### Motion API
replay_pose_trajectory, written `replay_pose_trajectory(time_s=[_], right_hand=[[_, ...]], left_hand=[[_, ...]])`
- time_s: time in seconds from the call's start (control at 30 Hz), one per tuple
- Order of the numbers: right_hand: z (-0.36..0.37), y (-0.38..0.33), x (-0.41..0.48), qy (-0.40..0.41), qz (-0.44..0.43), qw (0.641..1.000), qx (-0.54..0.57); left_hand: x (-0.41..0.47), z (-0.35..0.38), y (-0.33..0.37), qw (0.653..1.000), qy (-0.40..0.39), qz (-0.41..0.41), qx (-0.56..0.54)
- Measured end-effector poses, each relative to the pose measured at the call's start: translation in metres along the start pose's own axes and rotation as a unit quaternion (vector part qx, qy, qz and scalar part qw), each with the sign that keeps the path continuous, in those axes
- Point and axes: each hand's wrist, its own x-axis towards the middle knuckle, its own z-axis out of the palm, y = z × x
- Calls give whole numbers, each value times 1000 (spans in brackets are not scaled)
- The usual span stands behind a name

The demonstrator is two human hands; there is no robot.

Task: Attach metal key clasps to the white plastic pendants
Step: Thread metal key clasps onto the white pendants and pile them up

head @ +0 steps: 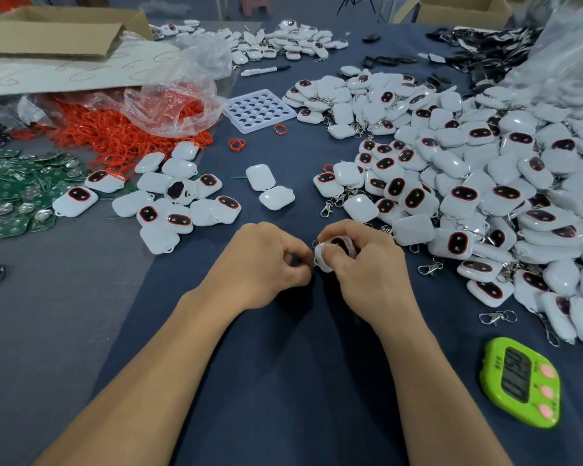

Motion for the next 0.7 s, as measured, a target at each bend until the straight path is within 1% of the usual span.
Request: replay_pose_trajectory(time_s=[0.13, 0.57, 0.7], right_hand=[[1, 3, 2, 9, 11, 999, 32], [-6, 3, 4, -37, -3, 999, 9], [-10, 2, 5, -69, -1, 998, 8]], left_hand=[[1, -1, -1, 1000, -9, 4, -4], [0, 0, 0, 1000, -11, -9, 1], [-1, 0, -1, 1000, -8, -3, 7]])
